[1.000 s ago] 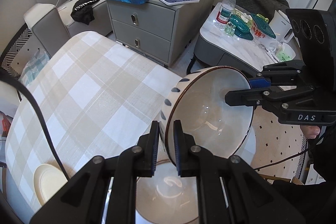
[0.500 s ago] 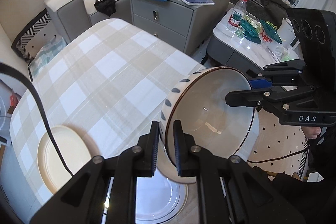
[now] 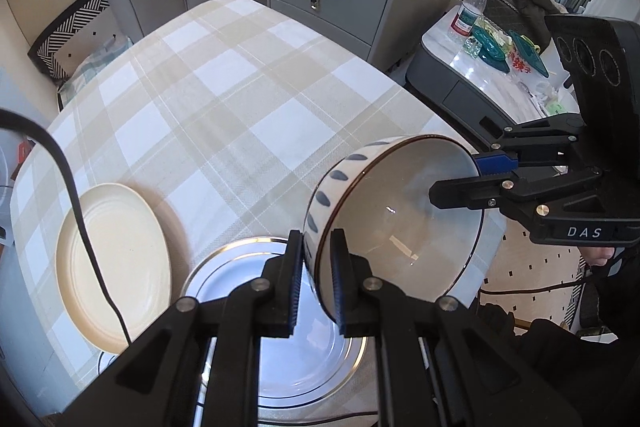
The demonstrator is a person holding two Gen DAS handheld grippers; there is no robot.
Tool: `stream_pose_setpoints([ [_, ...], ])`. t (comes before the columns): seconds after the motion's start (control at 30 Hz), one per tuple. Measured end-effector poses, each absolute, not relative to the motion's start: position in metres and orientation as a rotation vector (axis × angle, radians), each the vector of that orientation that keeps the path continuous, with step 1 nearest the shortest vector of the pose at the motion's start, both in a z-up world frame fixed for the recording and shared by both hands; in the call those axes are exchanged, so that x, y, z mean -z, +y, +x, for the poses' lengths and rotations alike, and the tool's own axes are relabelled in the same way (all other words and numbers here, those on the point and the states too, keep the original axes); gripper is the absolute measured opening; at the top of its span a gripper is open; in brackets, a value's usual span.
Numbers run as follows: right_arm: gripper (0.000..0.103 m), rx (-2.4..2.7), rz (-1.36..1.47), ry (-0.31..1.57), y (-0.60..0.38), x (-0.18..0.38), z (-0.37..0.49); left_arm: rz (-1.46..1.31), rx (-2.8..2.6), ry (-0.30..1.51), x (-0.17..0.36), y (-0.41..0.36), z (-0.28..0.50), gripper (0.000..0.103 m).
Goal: Organize plates and bowls
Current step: 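Lower the held bowl into the stacked blue-patterned bowls with the right gripper, then open the right gripper and withdraw from the three-bowl stack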
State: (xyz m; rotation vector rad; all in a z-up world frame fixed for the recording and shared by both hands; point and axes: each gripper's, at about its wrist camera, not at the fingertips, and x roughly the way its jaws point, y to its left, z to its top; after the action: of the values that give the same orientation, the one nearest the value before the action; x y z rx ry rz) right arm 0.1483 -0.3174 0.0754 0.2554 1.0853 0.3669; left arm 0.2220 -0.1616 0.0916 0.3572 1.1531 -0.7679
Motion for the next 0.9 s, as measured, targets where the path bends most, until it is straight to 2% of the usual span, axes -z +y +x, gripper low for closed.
stream_pose_setpoints([
  [0.3, 0.020, -0.372, 0.258, 1.127, -0.323, -0.066, 0.156, 0.357, 0.788, 1.211, -0.076, -0.170, 0.234, 0.011],
  [0.63, 0.022, -0.351, 0.199, 1.073, -0.332, -0.076, 0.155, 0.322, 0.824, 1.222, -0.075, -0.168, 0.240, 0.011],
  [0.9, 0.022, -0.343, 0.149, 1.079, -0.333, -0.066, 0.165, 0.289, 0.835, 1.218, -0.071, -0.163, 0.244, 0.015],
])
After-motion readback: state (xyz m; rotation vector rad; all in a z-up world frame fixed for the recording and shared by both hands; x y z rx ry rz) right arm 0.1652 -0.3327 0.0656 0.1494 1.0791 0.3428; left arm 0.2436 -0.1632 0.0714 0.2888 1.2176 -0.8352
